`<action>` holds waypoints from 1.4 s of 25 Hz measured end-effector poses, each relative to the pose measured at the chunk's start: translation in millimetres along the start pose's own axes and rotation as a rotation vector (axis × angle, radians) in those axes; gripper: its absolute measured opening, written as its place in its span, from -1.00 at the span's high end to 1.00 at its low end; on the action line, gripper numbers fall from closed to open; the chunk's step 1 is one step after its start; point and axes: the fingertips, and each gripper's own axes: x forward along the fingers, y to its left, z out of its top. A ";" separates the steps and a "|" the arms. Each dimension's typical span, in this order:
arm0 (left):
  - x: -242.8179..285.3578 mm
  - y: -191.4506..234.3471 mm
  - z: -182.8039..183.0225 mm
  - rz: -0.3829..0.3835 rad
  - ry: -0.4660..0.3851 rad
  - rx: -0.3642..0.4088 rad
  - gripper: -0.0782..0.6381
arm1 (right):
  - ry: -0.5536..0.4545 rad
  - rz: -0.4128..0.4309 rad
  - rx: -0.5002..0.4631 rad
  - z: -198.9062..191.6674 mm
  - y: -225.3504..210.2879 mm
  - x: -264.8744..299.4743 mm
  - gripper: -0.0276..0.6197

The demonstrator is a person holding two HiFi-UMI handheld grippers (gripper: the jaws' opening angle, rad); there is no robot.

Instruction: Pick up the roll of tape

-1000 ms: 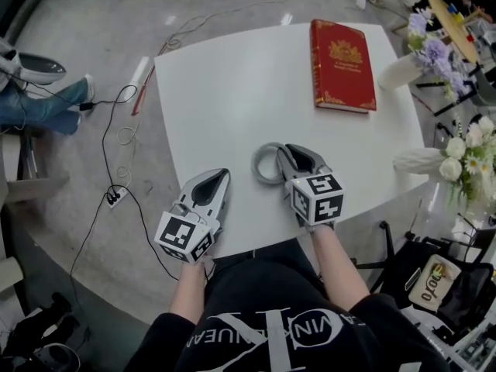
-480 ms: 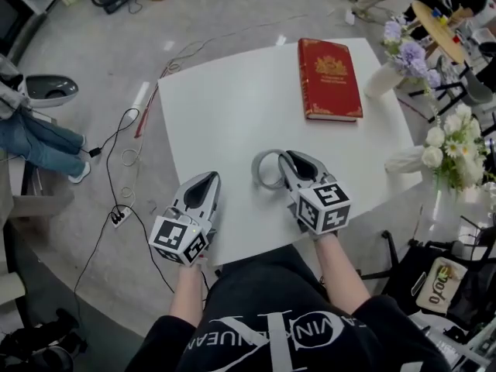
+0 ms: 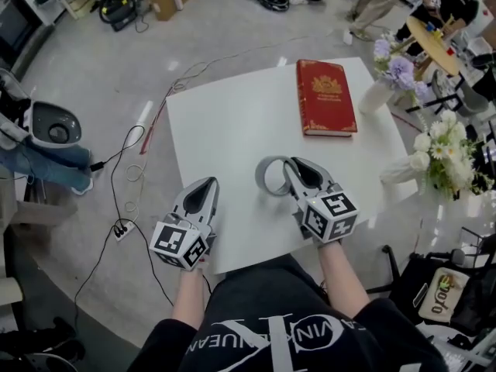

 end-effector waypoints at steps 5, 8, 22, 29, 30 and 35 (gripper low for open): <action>-0.6 1.4 13.9 0.004 -0.026 0.015 0.77 | -0.041 0.008 -0.008 15.4 2.1 -4.3 0.69; -0.5 1.8 23.1 0.006 -0.044 0.022 0.77 | -0.065 0.015 -0.015 25.0 4.0 -6.4 0.69; -5.3 2.8 52.5 0.019 -0.107 0.058 0.77 | -0.162 0.055 -0.028 60.0 13.7 -15.1 0.69; -9.2 3.8 68.0 0.029 -0.139 0.068 0.77 | -0.204 0.078 -0.042 78.5 21.4 -18.9 0.69; -9.7 4.1 70.1 0.030 -0.144 0.069 0.77 | -0.209 0.081 -0.043 80.5 22.4 -19.1 0.69; -11.9 7.8 79.4 0.037 -0.162 0.078 0.77 | -0.235 0.098 -0.051 89.7 26.9 -20.5 0.69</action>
